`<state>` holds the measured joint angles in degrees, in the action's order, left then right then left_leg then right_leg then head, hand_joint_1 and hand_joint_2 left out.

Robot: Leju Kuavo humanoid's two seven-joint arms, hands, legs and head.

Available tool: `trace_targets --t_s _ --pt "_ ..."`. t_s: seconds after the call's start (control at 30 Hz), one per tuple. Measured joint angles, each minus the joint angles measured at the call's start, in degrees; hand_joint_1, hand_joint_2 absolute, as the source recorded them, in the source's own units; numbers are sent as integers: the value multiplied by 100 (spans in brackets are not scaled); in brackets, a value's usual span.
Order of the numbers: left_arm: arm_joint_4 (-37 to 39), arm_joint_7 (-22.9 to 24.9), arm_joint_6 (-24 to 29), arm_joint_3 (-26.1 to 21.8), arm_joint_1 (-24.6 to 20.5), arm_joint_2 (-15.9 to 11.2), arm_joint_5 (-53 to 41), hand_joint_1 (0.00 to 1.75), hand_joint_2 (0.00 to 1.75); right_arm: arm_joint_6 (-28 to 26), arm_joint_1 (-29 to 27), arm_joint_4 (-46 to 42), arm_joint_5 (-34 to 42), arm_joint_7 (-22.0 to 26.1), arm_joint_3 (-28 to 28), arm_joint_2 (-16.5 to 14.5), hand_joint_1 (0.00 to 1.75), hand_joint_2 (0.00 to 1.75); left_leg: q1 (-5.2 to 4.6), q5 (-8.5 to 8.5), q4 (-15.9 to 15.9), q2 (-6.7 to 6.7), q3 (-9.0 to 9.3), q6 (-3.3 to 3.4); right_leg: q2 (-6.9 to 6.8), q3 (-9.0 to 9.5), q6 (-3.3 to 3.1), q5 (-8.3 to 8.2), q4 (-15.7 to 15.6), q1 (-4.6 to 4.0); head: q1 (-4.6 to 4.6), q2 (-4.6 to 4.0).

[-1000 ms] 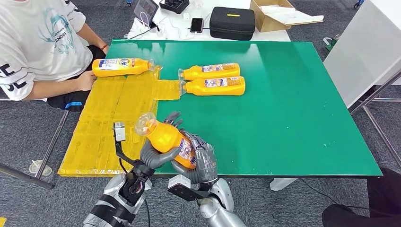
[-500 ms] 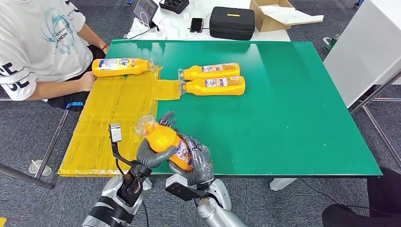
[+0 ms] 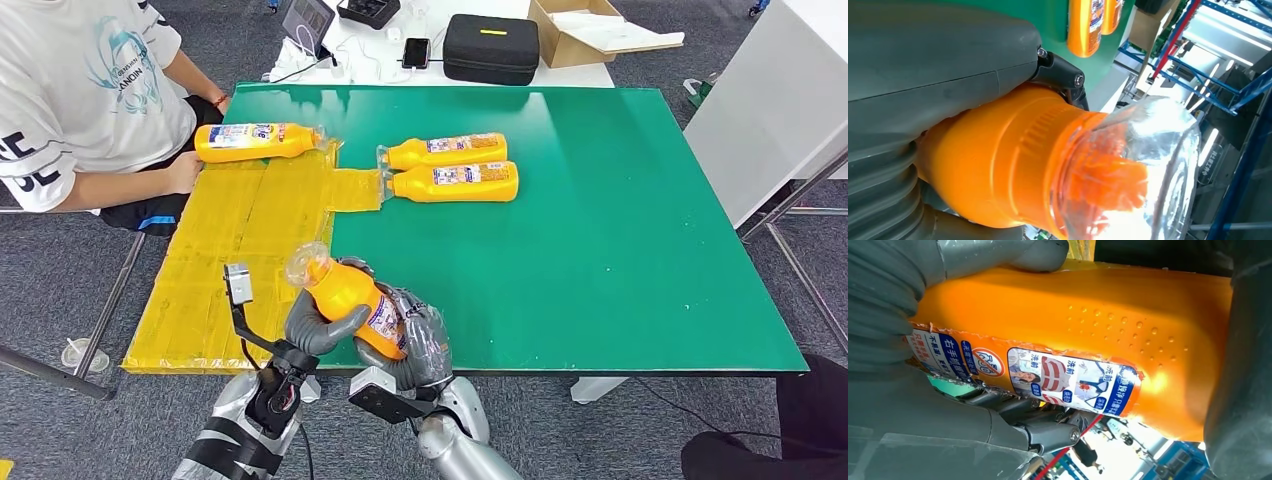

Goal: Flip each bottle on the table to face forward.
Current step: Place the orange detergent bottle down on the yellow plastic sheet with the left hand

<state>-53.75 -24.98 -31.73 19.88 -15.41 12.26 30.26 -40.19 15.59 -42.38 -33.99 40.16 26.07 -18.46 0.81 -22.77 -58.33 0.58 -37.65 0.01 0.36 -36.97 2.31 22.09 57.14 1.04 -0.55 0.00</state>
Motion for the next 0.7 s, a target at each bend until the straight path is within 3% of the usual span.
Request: trace_targets --t_s 0.1,0.17,0.2,0.27,0.3,0.33,0.43,0.57,0.7 --pt "-57 -5 3 -18 6 3 -53 175 175 -1 14 -19 -151 8 -123 -14 173 175 0 0 0 0 0 0 0 0 0 0 0 0 0 0" --pt "-92 -5 5 -20 6 5 -74 175 175 -1 16 -36 -220 13 -194 -22 158 175 0 0 0 0 0 0 0 1 0 0 0 0 0 0" --pt "-106 -5 6 -21 6 7 -79 175 175 -1 17 -42 -250 15 -226 -26 128 175 0 0 0 0 0 0 0 1 0 0 0 0 0 0" --pt "-121 -13 9 -22 5 13 -89 175 175 -2 14 -61 -333 18 -293 -32 47 175 0 0 0 1 0 0 0 1 0 0 0 0 1 0" --pt "-127 -22 11 -24 3 19 -97 175 175 -2 13 -74 -392 19 -334 -34 14 175 0 0 0 1 0 0 0 1 0 0 0 0 1 0" --pt "-138 -31 16 -25 0 27 -112 175 175 -2 10 -96 -457 18 -382 -36 0 131 0 0 0 1 0 0 0 1 0 0 0 0 1 1" --pt "-199 -44 54 -31 -14 52 -164 175 175 -2 3 -224 -627 -28 -571 -45 0 0 0 0 0 1 0 0 0 1 1 -1 0 0 0 0" --pt "-321 -121 391 -48 -51 99 -369 175 175 -1 6 -570 -820 -212 -821 -60 0 0 0 1 0 2 -1 1 -1 1 1 -1 0 0 0 0" --pt "-546 -419 1185 -101 -117 181 -902 175 175 0 -2 -992 -794 -323 -1003 -71 0 0 0 1 0 2 -2 1 -1 2 1 -1 0 1 1 1"
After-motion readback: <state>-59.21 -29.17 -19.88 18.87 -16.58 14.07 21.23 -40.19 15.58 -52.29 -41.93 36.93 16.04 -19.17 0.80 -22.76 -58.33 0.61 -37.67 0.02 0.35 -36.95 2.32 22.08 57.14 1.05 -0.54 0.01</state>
